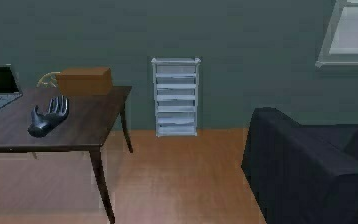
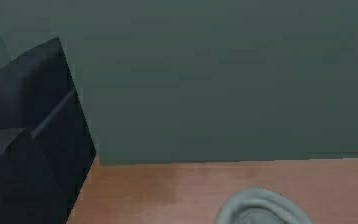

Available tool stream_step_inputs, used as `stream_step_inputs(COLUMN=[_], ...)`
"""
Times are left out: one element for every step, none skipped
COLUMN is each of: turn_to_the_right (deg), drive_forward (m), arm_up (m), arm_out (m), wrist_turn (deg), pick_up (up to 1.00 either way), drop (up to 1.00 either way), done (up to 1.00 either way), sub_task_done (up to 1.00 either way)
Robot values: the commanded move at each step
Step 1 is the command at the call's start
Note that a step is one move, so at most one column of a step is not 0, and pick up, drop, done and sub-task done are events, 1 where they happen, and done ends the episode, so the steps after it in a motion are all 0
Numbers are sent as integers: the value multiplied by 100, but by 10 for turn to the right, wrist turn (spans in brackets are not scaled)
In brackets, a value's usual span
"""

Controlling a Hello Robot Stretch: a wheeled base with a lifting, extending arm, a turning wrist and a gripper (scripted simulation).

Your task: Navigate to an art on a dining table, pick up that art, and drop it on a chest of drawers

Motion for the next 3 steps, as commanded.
stream_step_inputs(turn_to_the_right=[-60,0,30], drive_forward=[0,30,0], arm_up=[0,0,0], arm_out=[0,0,0], wrist_turn=[0,0,0], pick_up=[0,0,0], drop=[0,0,0], done=[0,0,0], sub_task_done=[0,0,0])
